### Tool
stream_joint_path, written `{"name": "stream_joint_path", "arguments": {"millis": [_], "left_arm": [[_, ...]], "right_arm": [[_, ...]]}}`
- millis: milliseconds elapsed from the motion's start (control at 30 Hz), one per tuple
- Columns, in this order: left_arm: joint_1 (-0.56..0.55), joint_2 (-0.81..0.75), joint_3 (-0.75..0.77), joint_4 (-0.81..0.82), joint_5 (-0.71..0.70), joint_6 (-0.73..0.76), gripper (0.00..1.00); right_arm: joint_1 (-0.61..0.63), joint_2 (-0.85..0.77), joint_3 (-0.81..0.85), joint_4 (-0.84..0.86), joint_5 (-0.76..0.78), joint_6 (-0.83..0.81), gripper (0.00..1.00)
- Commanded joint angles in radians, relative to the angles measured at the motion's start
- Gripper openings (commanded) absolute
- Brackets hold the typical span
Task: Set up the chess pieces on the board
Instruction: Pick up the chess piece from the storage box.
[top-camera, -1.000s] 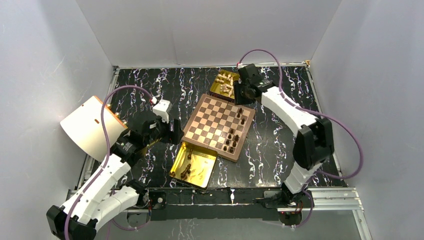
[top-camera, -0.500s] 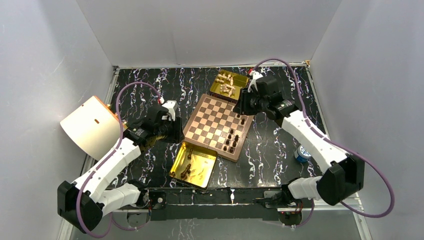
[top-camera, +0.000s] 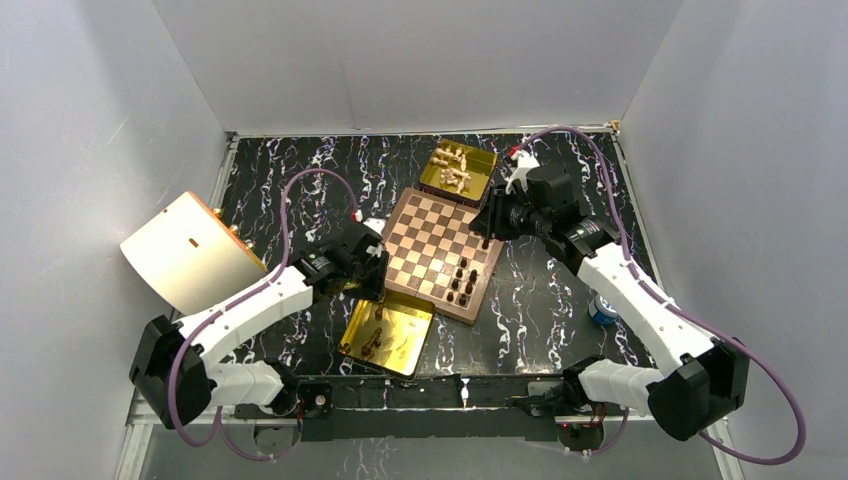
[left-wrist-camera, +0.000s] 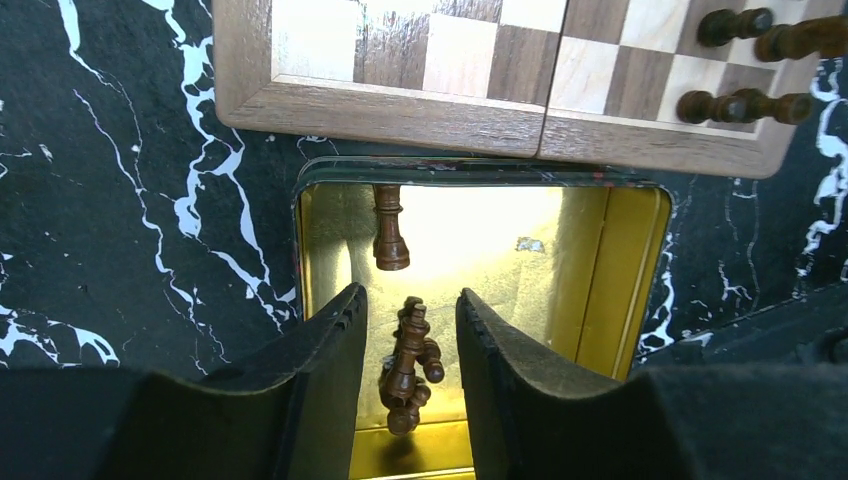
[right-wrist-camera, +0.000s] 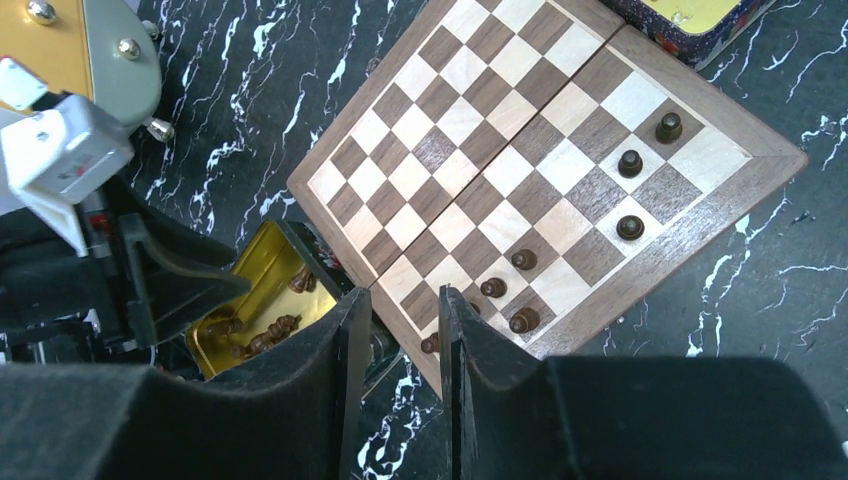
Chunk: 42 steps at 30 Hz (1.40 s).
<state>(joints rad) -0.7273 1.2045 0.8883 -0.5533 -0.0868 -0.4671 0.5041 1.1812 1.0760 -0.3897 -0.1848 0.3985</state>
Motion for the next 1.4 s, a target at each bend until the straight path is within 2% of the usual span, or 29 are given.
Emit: {"name": "stream_joint_path", "arguments": {"millis": [0, 167, 533, 1367], "left_arm": [[-0.035, 0.046, 0.040, -0.012, -0.097, -0.039, 0.36], [-0.044, 0.114, 0.004, 0.040, -0.091, -0.041, 0.37], [-0.067, 0.187, -0.041, 0.121, -0.082, -0.048, 0.29], [-0.107, 0.244, -0.094, 0.111, -0.132, -0.069, 0.20]], "right_arm": [[-0.005, -0.063, -0.016, 0.066, -0.012, 0.019, 0.39], [-0.004, -0.091, -0.034, 0.064, 0.008, 0.008, 0.39], [-0.005, -0.094, -0.044, 0.057, 0.017, 0.000, 0.39], [-0.004, -0.075, -0.039, 0.059, 0.026, 0.012, 0.39]]}}
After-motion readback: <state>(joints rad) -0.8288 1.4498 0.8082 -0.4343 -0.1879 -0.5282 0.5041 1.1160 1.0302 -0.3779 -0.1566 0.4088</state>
